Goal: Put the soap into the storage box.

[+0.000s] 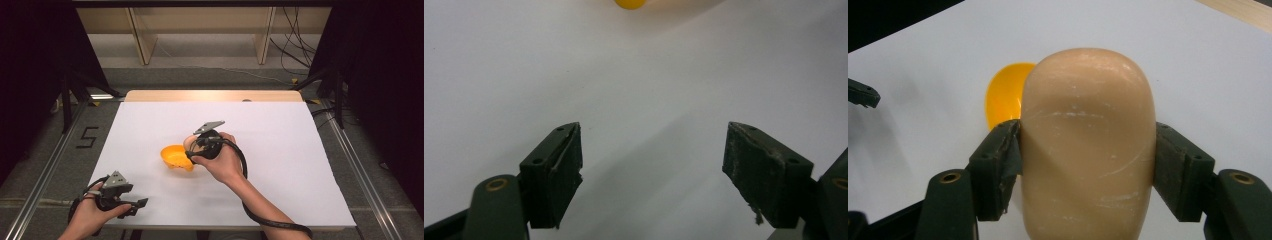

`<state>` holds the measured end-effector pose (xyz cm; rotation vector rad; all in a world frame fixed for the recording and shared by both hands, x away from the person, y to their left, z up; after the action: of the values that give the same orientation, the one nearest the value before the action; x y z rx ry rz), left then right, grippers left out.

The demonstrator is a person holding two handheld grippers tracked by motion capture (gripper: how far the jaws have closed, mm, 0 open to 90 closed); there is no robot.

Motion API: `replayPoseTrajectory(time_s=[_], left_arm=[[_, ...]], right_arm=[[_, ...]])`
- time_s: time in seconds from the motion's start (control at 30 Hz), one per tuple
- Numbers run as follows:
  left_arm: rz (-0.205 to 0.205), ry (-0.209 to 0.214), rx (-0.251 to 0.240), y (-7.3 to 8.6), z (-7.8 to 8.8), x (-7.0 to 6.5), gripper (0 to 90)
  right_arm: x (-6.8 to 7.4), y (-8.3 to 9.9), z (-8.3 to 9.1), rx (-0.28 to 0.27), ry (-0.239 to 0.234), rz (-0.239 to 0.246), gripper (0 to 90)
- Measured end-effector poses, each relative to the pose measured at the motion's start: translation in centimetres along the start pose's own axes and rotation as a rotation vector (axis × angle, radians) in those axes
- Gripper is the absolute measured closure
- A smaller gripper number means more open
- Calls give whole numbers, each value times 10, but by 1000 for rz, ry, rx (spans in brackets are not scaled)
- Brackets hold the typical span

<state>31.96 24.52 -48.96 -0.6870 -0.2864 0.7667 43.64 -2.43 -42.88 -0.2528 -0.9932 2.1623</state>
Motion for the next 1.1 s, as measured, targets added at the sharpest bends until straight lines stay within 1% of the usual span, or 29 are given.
replayPoseTrajectory(time_s=[0.07, 0.1, 0.13, 0.17, 0.2, 0.23, 0.3, 0.33, 0.37, 0.43, 0.47, 0.5, 0.53, 0.6, 0.63, 0.67, 0.7, 0.77, 0.8, 0.83, 0.87, 0.9, 1.0, 1.07, 1.1], left_arm=[[-6, -7, -6, 0, -1, 1, 235], [-8, -7, -6, 0, -1, 1, 235], [-9, -8, -3, 0, -1, 1, 235], [-8, -8, -2, 0, -1, 1, 235], [-11, -11, 1, 0, -1, 2, 235], [-10, -10, 0, 0, -1, 1, 235], [-8, -8, 1, 0, -1, 1, 235], [-9, -9, 2, 0, -1, 1, 235], [-7, -7, -2, 0, -1, 1, 235], [-9, -7, -2, 0, -1, 1, 234], [-8, -7, -3, -1, -1, 1, 234], [-9, -8, -4, -1, -1, 1, 234], [-15, -4, 3, -1, -1, 1, 234], [-15, -6, -3, -1, -1, 1, 234], [-2, -8, -7, -1, -2, 0, 234], [-2, -7, -7, -1, -2, 0, 234], [-5, -6, -5, -1, -2, 0, 234], [-1, -7, -6, 0, -2, 0, 234], [-16, -9, -2, -1, -2, 1, 234], [-16, -9, 1, -1, -2, 1, 234], [2, -7, -8, 0, -2, 0, 234], [-2, -6, -6, -1, -2, 0, 234], [-3, -6, -7, -1, -2, 0, 234], [-3, -5, -6, -1, -2, 0, 234], [-8, -5, -5, -1, -1, 1, 234]], right_arm=[[1, -1, -1, -5, -2, -17, 352], [0, -1, -2, -8, 1, -5, 352], [1, -1, -2, 4, 3, -19, 352], [0, -1, -2, 6, 3, -20, 352], [2, -1, -3, -1, 1, -34, 352], [1, -1, -4, -2, 1, -26, 352], [1, -2, -4, 4, 6, -29, 352], [2, -2, -6, -1, -4, -25, 352], [1, -3, -6, -1, -5, -9, 352], [2, -4, -6, 7, -7, -12, 352], [1, -4, -7, 3, -6, -4, 352], [3, -5, -10, -24, -6, -16, 352], [2, -5, -8, 3, -10, -4, 352], [2, -6, -12, -23, -7, 3, 352], [2, -6, -12, -24, -2, 4, 352], [3, -7, -13, -21, -2, -1, 352], [2, -7, -12, -4, -7, 4, 352], [3, -8, -13, -2, -13, 3, 352], [3, -9, -13, 5, -13, 4, 352], [4, -9, -14, 0, -14, -2, 352], [4, -9, -14, 4, -12, 2, 351], [5, -10, -14, 8, -16, -6, 352], [5, -11, -17, 6, -15, 10, 352], [5, -11, -18, 5, -15, 3, 352], [5, -12, -18, 5, -12, 13, 352]])
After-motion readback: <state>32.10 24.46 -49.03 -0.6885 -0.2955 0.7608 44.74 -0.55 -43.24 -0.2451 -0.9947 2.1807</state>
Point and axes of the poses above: each handheld gripper's, and its own axes: z roughly backward along the jaws, y roughly out of its underside, x roughly to its left, the point moved 3 cm from there along -z, roughly forward along the jaws, and after that the axes turned 5 degrees about -z, right-handed, at the moved point
